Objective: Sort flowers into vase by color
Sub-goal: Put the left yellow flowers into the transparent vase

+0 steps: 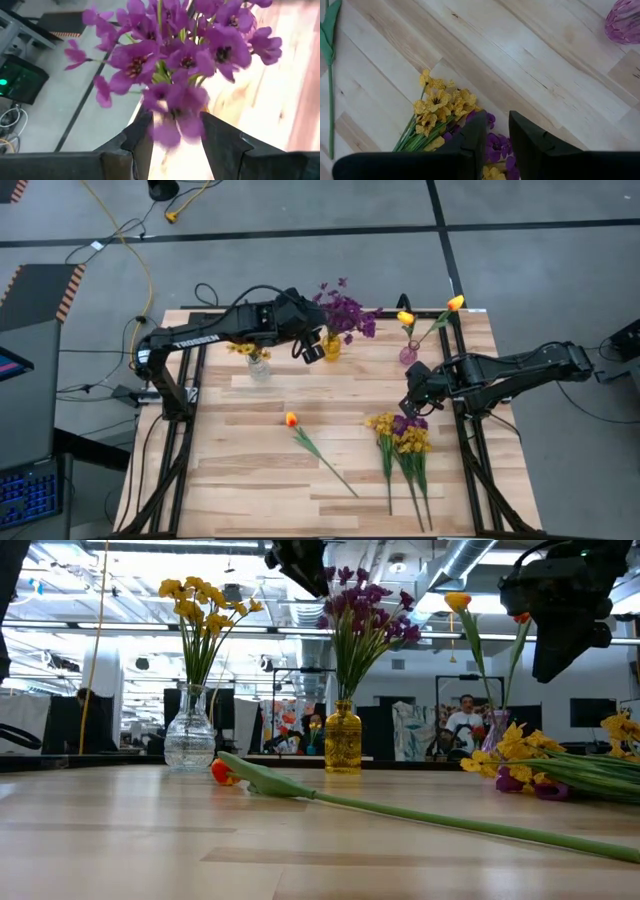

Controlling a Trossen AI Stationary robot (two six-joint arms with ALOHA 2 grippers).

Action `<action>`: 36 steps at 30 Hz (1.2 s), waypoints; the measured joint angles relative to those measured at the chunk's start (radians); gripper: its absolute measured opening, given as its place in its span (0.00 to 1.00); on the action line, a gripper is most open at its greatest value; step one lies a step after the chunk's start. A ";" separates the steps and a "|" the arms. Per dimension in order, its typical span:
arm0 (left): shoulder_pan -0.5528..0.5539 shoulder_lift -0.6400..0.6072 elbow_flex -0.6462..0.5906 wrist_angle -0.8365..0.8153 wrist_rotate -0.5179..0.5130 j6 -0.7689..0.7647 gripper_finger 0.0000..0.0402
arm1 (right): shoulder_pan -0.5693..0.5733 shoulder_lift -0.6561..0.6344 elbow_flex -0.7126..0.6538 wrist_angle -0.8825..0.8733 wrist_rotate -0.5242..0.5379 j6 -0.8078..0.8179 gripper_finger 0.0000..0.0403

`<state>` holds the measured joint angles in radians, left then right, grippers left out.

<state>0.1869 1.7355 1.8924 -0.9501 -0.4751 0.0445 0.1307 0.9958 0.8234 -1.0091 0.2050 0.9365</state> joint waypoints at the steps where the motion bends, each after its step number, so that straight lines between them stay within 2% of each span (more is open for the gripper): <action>1: -0.004 0.000 0.012 -0.023 0.001 -0.007 0.36 | 0.001 0.000 0.000 0.000 0.000 0.000 0.28; 6: -0.041 -0.020 0.033 -0.149 0.028 -0.032 0.36 | 0.001 0.000 0.000 -0.003 -0.004 0.000 0.28; 17: -0.177 -0.161 0.036 -0.331 0.018 -0.154 0.36 | 0.000 0.000 0.000 -0.007 -0.120 -0.003 0.29; 20: -0.230 -0.195 0.036 -0.365 -0.013 -0.199 0.36 | 0.000 0.000 0.000 -0.007 -0.135 -0.003 0.34; 29: -0.411 -0.218 0.032 -0.455 -0.205 -0.336 0.36 | -0.002 0.000 0.000 0.025 -0.134 -0.003 0.56; 32: -0.462 -0.231 -0.035 -0.430 -0.251 -0.353 0.36 | 0.002 0.000 0.000 0.083 -0.156 -0.003 0.59; 36: -0.519 -0.277 -0.205 -0.364 -0.275 -0.420 0.36 | 0.021 0.000 0.000 0.163 -0.201 -0.003 0.59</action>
<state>-0.3320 1.4581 1.6870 -1.3141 -0.7501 -0.3756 0.1512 0.9955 0.8234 -0.8464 0.0040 0.9340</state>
